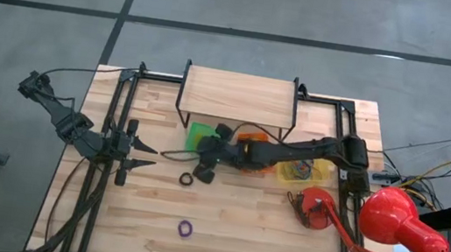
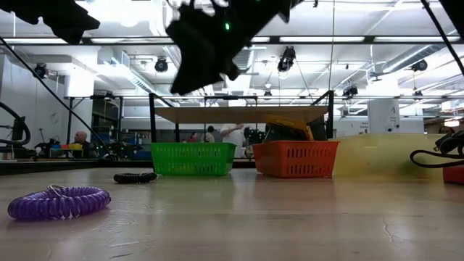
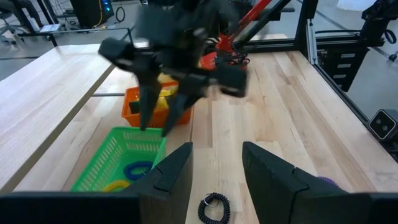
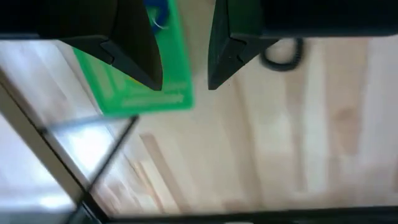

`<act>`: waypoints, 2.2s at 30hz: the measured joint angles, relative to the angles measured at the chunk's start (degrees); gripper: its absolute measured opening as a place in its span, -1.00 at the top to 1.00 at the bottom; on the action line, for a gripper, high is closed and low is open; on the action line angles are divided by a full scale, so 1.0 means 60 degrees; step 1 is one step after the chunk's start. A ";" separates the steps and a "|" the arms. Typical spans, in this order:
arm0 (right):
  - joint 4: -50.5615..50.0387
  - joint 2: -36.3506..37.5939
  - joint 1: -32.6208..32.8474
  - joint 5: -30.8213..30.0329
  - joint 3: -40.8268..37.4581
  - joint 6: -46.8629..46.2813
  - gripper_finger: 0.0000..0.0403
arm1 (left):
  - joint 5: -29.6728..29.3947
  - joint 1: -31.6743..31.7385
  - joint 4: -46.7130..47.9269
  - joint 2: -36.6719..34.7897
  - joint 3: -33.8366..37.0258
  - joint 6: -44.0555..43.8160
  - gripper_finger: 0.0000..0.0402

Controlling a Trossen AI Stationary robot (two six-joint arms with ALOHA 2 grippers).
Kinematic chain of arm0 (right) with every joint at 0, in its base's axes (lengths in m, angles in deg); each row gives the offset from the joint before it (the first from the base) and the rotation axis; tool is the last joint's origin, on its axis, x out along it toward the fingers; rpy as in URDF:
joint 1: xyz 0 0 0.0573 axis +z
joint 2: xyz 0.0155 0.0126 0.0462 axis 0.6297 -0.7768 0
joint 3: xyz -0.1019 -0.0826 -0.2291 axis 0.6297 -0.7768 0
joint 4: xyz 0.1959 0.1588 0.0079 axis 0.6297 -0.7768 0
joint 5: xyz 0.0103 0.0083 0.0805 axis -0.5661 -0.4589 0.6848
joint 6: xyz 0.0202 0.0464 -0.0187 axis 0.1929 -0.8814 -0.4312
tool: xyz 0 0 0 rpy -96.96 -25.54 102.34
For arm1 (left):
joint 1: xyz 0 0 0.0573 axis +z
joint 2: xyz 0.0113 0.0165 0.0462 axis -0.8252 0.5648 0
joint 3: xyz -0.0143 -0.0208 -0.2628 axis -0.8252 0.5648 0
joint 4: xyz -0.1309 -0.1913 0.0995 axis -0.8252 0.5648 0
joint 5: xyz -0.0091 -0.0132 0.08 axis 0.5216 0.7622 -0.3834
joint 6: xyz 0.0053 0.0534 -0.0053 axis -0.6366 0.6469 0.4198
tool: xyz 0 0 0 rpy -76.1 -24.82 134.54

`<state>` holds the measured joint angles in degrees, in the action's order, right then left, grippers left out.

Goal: Pick & Place Office Desk Supplies
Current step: Put the black spring rubber band into the green bin

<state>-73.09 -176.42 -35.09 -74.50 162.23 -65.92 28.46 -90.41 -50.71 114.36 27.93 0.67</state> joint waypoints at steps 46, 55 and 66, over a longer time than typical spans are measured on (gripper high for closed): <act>0.2267 -0.2552 0.0905 0.2688 0.0237 0.2584 0.41 | 0.0001 0.0002 0.0152 0.0004 0.0000 0.0000 0.30; 0.2320 -0.2680 0.0898 0.2718 0.0237 0.2441 0.40 | 0.0000 0.0002 0.0200 0.0004 0.0000 -0.0003 0.30; 0.1775 -0.2698 0.0896 0.2746 0.0237 0.1784 0.42 | 0.0000 -0.0001 0.0203 0.0000 0.0000 -0.0004 0.30</act>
<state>-62.44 -192.61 -29.72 -58.02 163.65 -55.21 28.46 -90.42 -49.49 114.36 27.93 0.65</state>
